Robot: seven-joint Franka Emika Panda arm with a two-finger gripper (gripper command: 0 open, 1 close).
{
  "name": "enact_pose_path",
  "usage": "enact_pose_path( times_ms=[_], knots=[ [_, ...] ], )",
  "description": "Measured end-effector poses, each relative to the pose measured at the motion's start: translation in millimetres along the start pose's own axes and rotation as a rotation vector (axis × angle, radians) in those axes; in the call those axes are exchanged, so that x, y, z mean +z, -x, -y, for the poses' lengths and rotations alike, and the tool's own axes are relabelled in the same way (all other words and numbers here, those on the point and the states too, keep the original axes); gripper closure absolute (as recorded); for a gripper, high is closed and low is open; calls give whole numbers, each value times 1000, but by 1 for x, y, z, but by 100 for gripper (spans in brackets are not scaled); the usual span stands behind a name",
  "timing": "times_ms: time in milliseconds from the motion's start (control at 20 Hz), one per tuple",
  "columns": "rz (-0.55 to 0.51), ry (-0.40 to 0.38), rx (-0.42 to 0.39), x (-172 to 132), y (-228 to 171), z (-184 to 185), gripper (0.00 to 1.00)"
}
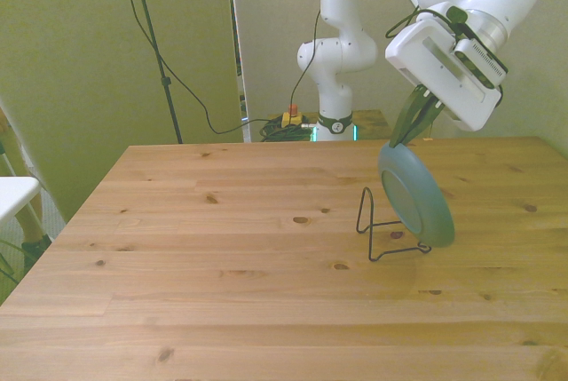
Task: Load the plate
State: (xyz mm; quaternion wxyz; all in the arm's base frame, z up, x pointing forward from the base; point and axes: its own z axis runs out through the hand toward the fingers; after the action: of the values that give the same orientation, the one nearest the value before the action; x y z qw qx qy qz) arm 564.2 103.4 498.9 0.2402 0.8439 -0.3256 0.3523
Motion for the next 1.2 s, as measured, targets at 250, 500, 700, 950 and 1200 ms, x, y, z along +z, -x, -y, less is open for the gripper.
enact_pose_path(
  times_ms=[250, 500, 700, 950, 1200],
  knots=[
    [-42, 11, 4, 4, 5, 4, 100],
    [-53, 15, 7, 0, 11, 6, 100],
    [-80, 8, 8, -9, 10, 5, 100],
    [-147, 23, -2, -14, 10, 4, 100],
    [-225, 59, -44, -10, 38, 7, 100]
  ],
)
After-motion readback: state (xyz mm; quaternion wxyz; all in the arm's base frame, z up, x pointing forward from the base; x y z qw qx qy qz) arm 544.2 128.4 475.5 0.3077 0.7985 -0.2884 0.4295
